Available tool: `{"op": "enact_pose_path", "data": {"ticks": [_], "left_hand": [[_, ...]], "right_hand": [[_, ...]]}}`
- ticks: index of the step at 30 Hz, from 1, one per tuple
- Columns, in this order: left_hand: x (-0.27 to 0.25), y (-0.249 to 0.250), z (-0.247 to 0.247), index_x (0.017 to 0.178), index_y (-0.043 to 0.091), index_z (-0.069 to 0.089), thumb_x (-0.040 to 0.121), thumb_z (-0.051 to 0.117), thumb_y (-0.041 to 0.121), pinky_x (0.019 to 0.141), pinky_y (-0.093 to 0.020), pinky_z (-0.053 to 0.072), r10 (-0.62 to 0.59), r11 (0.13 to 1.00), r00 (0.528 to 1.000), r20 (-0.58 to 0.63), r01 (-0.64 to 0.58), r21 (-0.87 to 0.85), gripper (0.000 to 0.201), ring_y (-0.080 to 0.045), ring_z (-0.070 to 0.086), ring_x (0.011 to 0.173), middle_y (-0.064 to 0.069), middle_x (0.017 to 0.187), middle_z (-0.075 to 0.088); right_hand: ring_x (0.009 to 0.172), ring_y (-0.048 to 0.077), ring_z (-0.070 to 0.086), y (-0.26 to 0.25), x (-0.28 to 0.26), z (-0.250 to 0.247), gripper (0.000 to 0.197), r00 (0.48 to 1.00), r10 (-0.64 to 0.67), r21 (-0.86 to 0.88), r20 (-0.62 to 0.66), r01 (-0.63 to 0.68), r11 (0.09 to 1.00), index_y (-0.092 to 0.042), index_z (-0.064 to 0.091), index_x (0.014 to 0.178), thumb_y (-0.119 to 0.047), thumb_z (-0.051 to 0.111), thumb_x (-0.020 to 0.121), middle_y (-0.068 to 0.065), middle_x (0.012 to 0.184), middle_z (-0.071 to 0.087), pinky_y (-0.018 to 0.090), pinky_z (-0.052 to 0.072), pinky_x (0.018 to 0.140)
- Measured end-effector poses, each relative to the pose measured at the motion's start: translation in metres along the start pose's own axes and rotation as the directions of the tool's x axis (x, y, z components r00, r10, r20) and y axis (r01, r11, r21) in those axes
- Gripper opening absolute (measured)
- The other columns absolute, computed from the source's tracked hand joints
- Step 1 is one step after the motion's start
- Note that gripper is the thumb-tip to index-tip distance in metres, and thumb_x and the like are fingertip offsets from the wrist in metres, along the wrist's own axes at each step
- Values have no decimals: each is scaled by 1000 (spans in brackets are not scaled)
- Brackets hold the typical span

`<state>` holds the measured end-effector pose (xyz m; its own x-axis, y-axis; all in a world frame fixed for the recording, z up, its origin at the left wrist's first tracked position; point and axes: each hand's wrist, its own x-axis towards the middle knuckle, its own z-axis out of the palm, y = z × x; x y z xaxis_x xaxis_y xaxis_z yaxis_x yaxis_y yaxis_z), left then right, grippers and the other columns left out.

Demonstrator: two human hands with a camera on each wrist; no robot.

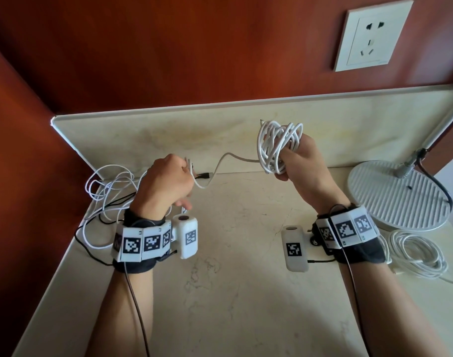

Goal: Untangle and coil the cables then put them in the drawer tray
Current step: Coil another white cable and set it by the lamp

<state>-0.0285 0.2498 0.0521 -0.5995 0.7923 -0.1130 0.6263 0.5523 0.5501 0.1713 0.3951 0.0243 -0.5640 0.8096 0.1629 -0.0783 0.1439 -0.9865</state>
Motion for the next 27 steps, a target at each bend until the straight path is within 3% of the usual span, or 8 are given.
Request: {"op": "enact_pose_path", "data": {"ticks": [2, 4, 7, 10, 13, 16, 20, 27], "left_hand": [[-5, 6, 1, 86, 7, 64, 100, 32, 9, 55, -32, 55, 7, 996, 1000, 7, -6, -92, 35, -22, 73, 53, -9, 65, 75], [-4, 12, 4, 78, 10, 61, 98, 32, 10, 54, -34, 57, 82, 994, 979, -185, -93, -49, 35, -19, 70, 50, -5, 58, 71], [-3, 25, 13, 80, 17, 57, 99, 35, 12, 56, -34, 54, 306, 932, 836, -456, -361, -38, 29, -11, 68, 56, 0, 61, 67], [-13, 41, 18, 115, 19, 59, 107, 41, 40, 69, -23, 47, 460, 797, 849, -259, -523, -301, 29, 2, 63, 75, 14, 93, 68], [-24, 52, 26, 129, 26, 56, 98, 44, 67, 72, -16, 45, 516, 782, 856, -39, -489, -387, 53, 6, 62, 82, 23, 91, 66], [-23, 54, 37, 115, 20, 65, 95, 67, 52, 71, -30, 55, 493, 780, 827, -269, -557, -286, 38, -5, 68, 82, 9, 90, 72], [-15, 53, 42, 90, 10, 65, 100, 61, 21, 60, -35, 49, 386, 776, 817, -428, -539, -328, 16, -18, 59, 65, -4, 73, 65], [-12, 49, 35, 101, 11, 63, 104, 46, 18, 61, -35, 49, 325, 773, 835, -444, -505, -384, 18, -17, 59, 66, -7, 76, 64]], "right_hand": [[54, 15, 35, 0, 0, 3, 18, 1000, -6, -34, -29, 5, 999, -3, 57, 89, -1, 44, 102, 7, 64, 46, 28, 31, 48], [54, 15, 38, -1, 1, 7, 17, 997, -12, -77, -73, 7, 997, 1, 58, 94, 1, 42, 102, 9, 67, 48, 28, 33, 47], [54, 16, 42, -3, 0, 10, 16, 994, -50, -125, -98, 38, 991, 3, 57, 99, 0, 42, 102, 11, 69, 51, 28, 36, 45], [55, 20, 48, -6, -2, 16, 15, 991, -130, -171, -42, 121, 978, -5, 57, 97, 0, 44, 100, 10, 72, 56, 30, 39, 45], [57, 7, 52, -7, -5, 23, 15, 986, -168, -230, -18, 160, 960, -10, 56, 98, 3, 48, 96, 1, 75, 59, 21, 40, 50], [59, -1, 54, -7, -7, 25, 16, 984, -176, -227, 18, 176, 958, -7, 56, 103, 5, 49, 95, -5, 76, 61, 16, 42, 52], [56, 0, 57, -12, -9, 32, 12, 978, -197, -214, 72, 208, 954, -6, 61, 105, -5, 49, 105, -12, 74, 60, 13, 40, 53], [69, 38, 55, -23, -11, 22, 46, 950, -95, -120, 297, 136, 983, -14, 71, 105, -56, 53, 102, 24, 89, 65, 49, 50, 61]]}}
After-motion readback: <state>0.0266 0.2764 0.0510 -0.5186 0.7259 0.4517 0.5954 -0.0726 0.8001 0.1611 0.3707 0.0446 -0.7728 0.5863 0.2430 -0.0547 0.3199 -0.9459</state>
